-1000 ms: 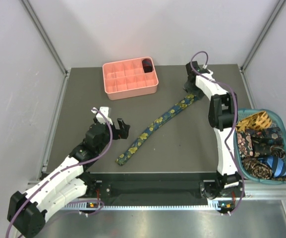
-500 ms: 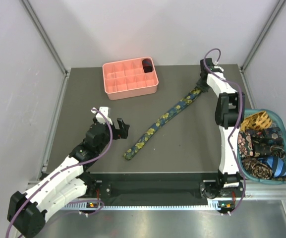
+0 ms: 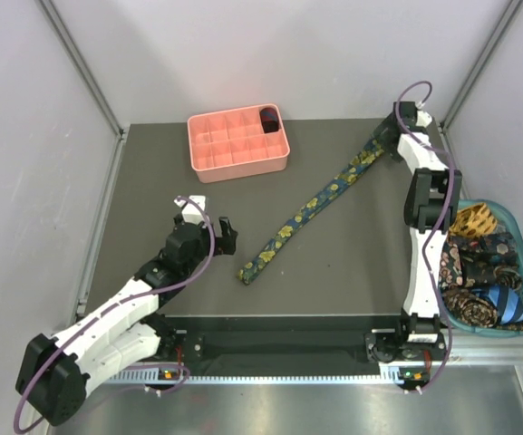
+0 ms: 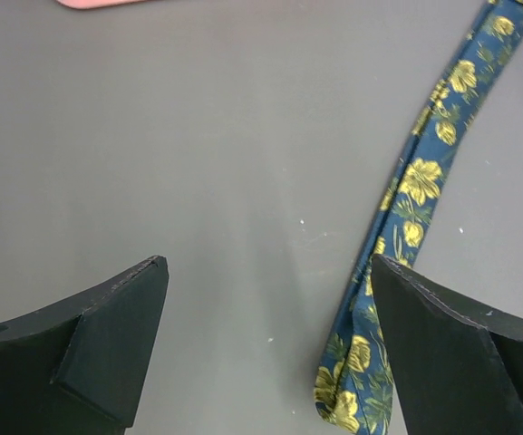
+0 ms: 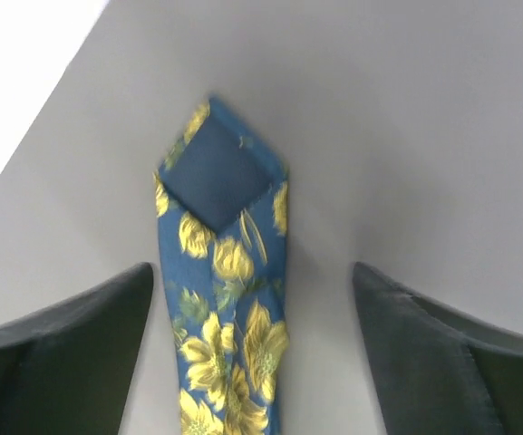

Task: Roll the ties
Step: Flatten the tie

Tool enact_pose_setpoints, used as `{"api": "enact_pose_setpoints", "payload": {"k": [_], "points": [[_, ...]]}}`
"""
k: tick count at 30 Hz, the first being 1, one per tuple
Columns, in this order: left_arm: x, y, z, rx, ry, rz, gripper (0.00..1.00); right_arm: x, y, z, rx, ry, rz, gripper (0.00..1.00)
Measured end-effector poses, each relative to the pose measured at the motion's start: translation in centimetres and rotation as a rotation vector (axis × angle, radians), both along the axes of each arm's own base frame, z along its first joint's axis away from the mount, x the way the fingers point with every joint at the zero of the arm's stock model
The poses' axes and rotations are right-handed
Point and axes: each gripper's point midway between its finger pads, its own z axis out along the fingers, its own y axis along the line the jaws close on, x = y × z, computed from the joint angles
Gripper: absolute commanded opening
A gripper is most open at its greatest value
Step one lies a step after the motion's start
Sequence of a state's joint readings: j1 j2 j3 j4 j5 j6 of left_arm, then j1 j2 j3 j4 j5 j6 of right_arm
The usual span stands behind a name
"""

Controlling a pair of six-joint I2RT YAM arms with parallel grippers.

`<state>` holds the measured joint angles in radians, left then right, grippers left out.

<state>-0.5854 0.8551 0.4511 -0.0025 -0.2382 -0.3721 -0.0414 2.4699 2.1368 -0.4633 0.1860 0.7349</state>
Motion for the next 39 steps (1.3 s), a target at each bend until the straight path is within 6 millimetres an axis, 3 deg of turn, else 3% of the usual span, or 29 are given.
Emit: {"api": "enact_pose_setpoints", "payload": {"k": [4,7,10,14,17,19,23,28,32,36,39], "points": [[0.2,0.6,0.8,-0.017,-0.023,0.046,0.99,-0.2,-0.8,0.1,-0.029,-0.029,0.027,1.00],[0.3,1.1,2.1,-0.060,-0.060,0.084,0.99,-2.5,0.0,0.2,-0.041,-0.007,0.093,1.00],[0.2,1.5,3.4,-0.105,-0.090,0.116,0.99,-5.5,1.5,1.6,-0.044,-0.006,0.192,1.00],[-0.1,1.2,4.0,-0.129,-0.098,0.095,0.99,-11.0,5.0,5.7,-0.051,-0.081,0.338,0.92],[-0.7,0.4,3.2,-0.110,-0.047,0.042,0.99,-14.8,9.2,8.7,-0.048,-0.158,0.463,0.81],[-0.9,-0.4,2.4,-0.098,0.001,0.000,0.99,-16.7,12.0,9.7,-0.024,-0.205,0.541,0.80],[-2.5,-2.4,0.2,-0.072,0.107,-0.107,0.99,-21.8,17.1,7.3,0.026,-0.170,0.693,0.76],[-5.0,-3.6,-0.7,-0.076,0.177,-0.181,0.99,-28.8,23.5,4.3,0.051,-0.086,0.910,0.58],[-6.5,-3.3,-0.1,-0.132,0.205,-0.166,0.99,-33.9,27.9,4.2,0.085,-0.110,1.093,0.46],[-7.5,-2.8,1.1,-0.216,0.208,-0.132,0.97,-37.7,31.4,4.2,0.119,-0.154,1.235,0.39],[-8.0,-2.4,1.0,-0.244,0.235,-0.104,0.90,-40.1,33.8,4.1,0.143,-0.171,1.334,0.27]]}}
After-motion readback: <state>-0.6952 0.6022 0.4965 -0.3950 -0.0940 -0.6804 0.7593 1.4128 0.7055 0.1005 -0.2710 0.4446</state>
